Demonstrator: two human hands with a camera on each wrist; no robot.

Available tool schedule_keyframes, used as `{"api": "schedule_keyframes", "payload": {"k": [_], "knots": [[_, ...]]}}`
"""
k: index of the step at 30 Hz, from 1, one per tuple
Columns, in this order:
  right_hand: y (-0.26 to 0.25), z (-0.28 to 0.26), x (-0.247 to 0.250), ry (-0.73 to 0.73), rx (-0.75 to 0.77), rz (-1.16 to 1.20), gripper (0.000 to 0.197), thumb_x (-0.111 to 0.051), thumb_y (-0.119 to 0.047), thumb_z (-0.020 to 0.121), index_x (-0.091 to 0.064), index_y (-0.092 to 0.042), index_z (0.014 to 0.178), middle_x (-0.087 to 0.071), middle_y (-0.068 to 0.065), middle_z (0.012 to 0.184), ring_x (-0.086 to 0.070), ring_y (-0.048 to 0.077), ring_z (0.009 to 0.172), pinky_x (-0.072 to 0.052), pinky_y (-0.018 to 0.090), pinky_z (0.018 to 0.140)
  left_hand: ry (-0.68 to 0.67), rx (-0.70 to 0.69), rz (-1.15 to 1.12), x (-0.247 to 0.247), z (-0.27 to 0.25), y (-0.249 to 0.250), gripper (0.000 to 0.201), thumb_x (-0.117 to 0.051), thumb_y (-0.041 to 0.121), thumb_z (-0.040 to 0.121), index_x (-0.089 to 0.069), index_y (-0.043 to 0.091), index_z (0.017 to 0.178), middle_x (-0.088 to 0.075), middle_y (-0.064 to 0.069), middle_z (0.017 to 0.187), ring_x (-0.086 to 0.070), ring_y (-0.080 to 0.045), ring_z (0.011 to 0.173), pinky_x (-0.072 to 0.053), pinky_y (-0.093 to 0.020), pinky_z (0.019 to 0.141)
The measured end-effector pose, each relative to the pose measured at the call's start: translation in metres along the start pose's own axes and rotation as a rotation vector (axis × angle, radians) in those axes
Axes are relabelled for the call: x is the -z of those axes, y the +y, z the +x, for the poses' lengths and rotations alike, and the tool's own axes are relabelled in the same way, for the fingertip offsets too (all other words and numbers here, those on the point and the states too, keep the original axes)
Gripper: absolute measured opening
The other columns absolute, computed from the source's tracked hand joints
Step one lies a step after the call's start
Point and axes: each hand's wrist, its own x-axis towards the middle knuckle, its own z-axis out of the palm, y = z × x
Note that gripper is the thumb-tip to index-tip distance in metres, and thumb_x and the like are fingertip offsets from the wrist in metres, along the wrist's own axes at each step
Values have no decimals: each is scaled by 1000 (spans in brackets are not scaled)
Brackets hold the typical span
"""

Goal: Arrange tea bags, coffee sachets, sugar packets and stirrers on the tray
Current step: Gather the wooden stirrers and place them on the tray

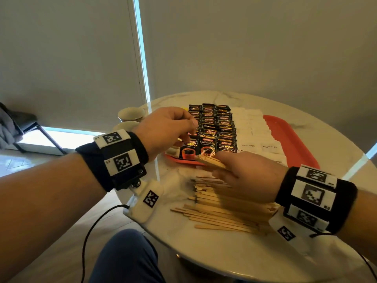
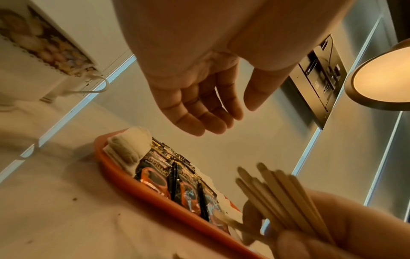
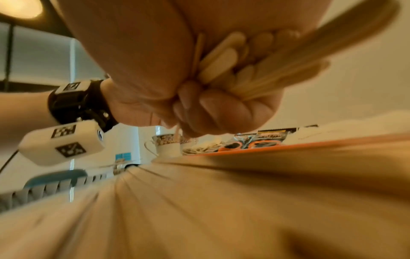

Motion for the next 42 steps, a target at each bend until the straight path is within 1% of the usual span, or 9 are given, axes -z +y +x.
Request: {"api": "schedule_keyframes", "payload": {"k": [5,12,20,24,27,30,34,39,42], "knots": [[4,-6,-1,-179,7,-101,74,-64,-81,74,-50,-41,135,-67,-14,112,-61,10,96,-56,33,85,-26,26,27,0,-4,-3,12,-68,29,101,-75,19,101,-78,-7,104,-70,-16,84,-61,-37,84],[6,-1,-1,-46,-20,-48,42,-64,-67,86,-65,-36,114,-68,-12,93,-62,9,85,-56,35,80,-42,33,-6,-4,-5,-4,10,-71,27,98,-75,18,99,-77,-7,97,-70,-19,84,-55,-35,76],[14,5,11,80,-77,229,19,-65,-51,93,-73,-36,101,-68,-12,78,-60,2,71,-48,26,65,-100,53,-137,-14,-7,-11,7,-73,24,97,-79,20,97,-78,-5,98,-69,-22,90,-60,-45,88],[21,12,29,170,-79,312,18,-61,-47,97,-71,-33,92,-69,-9,74,-60,4,64,-48,27,61,-144,18,-247,-17,-4,3,26,-69,35,93,-79,17,109,-78,-8,106,-71,-22,92,-61,-42,86],[26,17,39,206,-89,421,23,-54,-46,101,-70,-31,95,-72,-7,83,-66,11,74,-55,30,70,-120,-34,-319,-21,4,17,45,-69,45,82,-78,16,115,-77,-11,115,-72,-27,98,-59,-39,83],[33,25,45,251,-89,464,25,-50,-36,104,-70,-23,96,-72,-4,85,-67,15,79,-51,27,70,-83,-91,-320,-29,17,28,36,-69,39,90,-78,17,117,-76,-12,117,-73,-35,107,-60,-41,86],[42,37,49,316,-109,527,25,-48,-28,104,-67,-18,91,-73,0,78,-67,17,73,-55,35,74,-40,-102,-314,-41,40,34,20,-66,25,102,-77,19,118,-77,-8,117,-74,-32,107,-59,-39,85],[48,46,45,376,-125,571,23,-46,-19,102,-66,-8,96,-72,9,84,-66,27,80,-55,47,82,2,6,-304,-56,48,31,25,-71,34,99,-72,20,120,-75,-9,120,-74,-25,96,-60,-36,77],[54,50,44,435,-158,638,26,-48,-32,105,-64,-13,96,-69,7,82,-66,27,78,-56,47,80,-157,199,-121,-60,40,31,38,-70,47,96,-67,20,122,-75,-9,115,-74,-24,91,-62,-38,76]]}}
